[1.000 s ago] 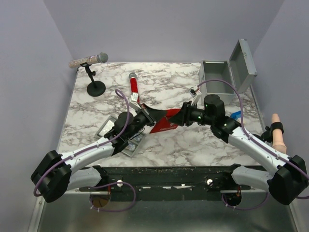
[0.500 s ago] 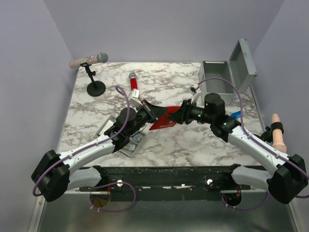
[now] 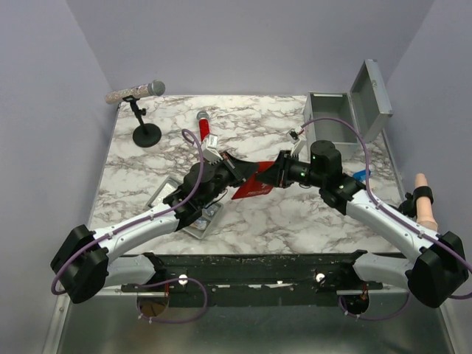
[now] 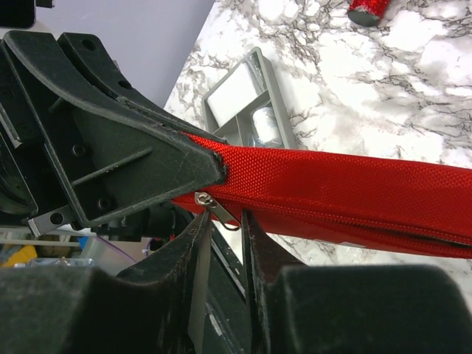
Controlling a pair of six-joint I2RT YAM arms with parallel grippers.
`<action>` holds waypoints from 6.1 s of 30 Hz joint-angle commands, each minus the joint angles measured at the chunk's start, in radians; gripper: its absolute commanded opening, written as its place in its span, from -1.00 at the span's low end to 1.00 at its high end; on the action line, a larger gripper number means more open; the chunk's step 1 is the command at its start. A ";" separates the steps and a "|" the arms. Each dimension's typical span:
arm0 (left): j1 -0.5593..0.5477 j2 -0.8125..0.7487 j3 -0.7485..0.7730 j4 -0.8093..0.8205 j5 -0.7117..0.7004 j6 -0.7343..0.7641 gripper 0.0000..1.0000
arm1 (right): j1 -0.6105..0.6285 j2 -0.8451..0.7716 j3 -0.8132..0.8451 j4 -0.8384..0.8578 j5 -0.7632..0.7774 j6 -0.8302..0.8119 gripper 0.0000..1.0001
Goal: Organize the medicine kit
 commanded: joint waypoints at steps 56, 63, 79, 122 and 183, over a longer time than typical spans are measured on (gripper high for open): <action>-0.009 -0.427 -0.052 -0.346 -0.107 0.298 -1.00 | -0.008 -0.104 -0.032 -0.213 0.239 -0.168 -0.34; -0.008 -0.342 0.075 -0.420 0.058 0.537 -1.00 | -0.005 -0.267 0.024 -0.294 0.093 -0.355 -0.04; 0.187 -0.135 0.361 -0.591 1.098 0.801 -1.00 | 0.062 -0.528 -0.018 -0.307 0.056 -0.542 0.48; 0.373 -0.137 0.168 -0.550 -0.018 0.255 0.74 | -0.345 0.239 0.680 -0.654 0.790 -0.202 -0.99; 0.364 -0.142 -0.072 -0.378 0.201 0.215 0.63 | -0.420 0.659 0.881 -0.508 0.748 -0.421 0.35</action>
